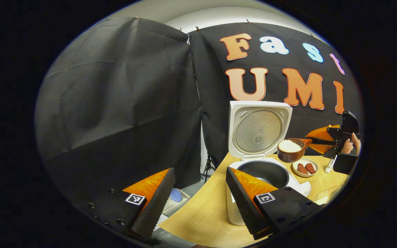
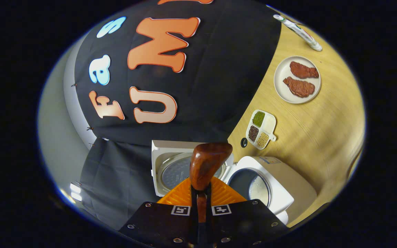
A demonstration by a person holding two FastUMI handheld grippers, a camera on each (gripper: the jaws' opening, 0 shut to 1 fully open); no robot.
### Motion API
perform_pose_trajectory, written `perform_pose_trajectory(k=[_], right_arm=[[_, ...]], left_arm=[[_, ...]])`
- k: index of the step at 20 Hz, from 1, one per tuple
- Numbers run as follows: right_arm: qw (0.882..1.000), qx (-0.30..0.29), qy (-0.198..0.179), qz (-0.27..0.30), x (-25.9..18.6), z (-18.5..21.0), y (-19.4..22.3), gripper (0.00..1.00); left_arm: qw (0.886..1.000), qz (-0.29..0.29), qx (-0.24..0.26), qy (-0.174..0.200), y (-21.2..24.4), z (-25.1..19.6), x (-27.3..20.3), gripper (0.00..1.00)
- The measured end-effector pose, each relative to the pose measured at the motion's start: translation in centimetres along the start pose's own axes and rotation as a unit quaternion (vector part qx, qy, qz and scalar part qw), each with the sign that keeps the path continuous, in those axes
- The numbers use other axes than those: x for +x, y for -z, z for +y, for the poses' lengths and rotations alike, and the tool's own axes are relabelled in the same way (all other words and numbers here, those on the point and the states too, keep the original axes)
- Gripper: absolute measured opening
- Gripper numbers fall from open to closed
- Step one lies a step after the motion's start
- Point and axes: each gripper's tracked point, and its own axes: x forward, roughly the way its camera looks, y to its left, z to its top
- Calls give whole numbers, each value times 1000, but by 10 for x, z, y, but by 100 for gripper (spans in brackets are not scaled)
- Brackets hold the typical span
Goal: Close the left gripper, press the button to open the rice cooker; take a wooden spoon from the chopstick holder with the right hand, scoop a spoonful of rice and pour it into the rice cooker, then put the wooden spoon back into the chopstick holder.
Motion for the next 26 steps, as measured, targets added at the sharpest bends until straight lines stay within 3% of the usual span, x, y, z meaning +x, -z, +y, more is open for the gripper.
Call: perform_pose_trajectory(k=[6, 16, 20, 26], right_arm=[[988, -142, 52, -36, 15, 10, -21, 8], [969, -236, 64, -32, 38, 29, -5, 8], [956, -284, 68, -34, 43, 33, -3, 8], [927, -368, 59, -39, 44, 41, -2, 8]], left_arm=[[1000, -4, 5, -1, -1, 4, 3, 97], [1000, -4, 12, -4, -2, 10, 5, 97], [1000, 1, 12, -3, 3, 7, 6, 100], [1000, 3, 15, 1, 4, 0, 8, 100]])
